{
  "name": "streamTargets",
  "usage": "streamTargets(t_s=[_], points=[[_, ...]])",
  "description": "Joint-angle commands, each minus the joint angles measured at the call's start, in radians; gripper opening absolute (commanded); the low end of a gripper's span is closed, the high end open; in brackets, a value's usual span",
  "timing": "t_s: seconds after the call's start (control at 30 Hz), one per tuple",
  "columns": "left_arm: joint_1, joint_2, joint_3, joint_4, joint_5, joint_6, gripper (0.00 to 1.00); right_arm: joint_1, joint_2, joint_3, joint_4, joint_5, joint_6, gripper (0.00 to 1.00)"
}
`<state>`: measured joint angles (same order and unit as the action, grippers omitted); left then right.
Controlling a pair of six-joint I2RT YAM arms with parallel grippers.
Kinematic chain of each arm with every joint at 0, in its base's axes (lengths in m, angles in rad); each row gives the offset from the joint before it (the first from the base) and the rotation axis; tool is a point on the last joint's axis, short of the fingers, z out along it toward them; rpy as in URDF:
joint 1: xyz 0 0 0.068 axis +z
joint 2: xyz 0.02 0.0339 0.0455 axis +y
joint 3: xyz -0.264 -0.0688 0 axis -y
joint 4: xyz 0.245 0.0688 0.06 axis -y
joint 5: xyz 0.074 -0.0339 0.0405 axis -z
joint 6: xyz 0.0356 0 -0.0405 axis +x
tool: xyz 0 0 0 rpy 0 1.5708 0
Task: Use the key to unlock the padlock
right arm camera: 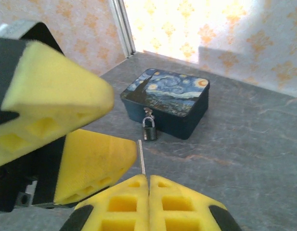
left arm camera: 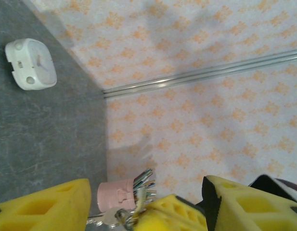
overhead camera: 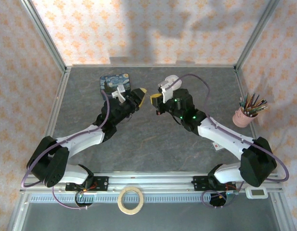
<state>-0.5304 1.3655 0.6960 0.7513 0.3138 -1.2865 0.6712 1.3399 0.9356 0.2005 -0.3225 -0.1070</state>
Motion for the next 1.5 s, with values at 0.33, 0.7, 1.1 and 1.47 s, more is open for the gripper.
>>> streamTargets(t_s=[0.33,0.7,1.1,1.47], points=[[-0.019,0.064,0.052,-0.007,-0.014,-0.034,0.37,0.056,0.027,0.036,-0.022,0.132,-0.105,0.0],[-0.02,0.084,0.075,-0.024,-0.002,-0.027,0.31,0.087,0.054,0.043,-0.026,0.164,-0.134,0.0],[-0.019,0.086,0.077,-0.056,-0.011,0.002,0.0,0.093,0.035,0.04,-0.024,0.177,-0.119,0.0],[0.03,0.063,0.08,0.128,0.12,0.371,0.0,-0.153,-0.093,-0.017,0.097,-0.253,0.222,0.52]])
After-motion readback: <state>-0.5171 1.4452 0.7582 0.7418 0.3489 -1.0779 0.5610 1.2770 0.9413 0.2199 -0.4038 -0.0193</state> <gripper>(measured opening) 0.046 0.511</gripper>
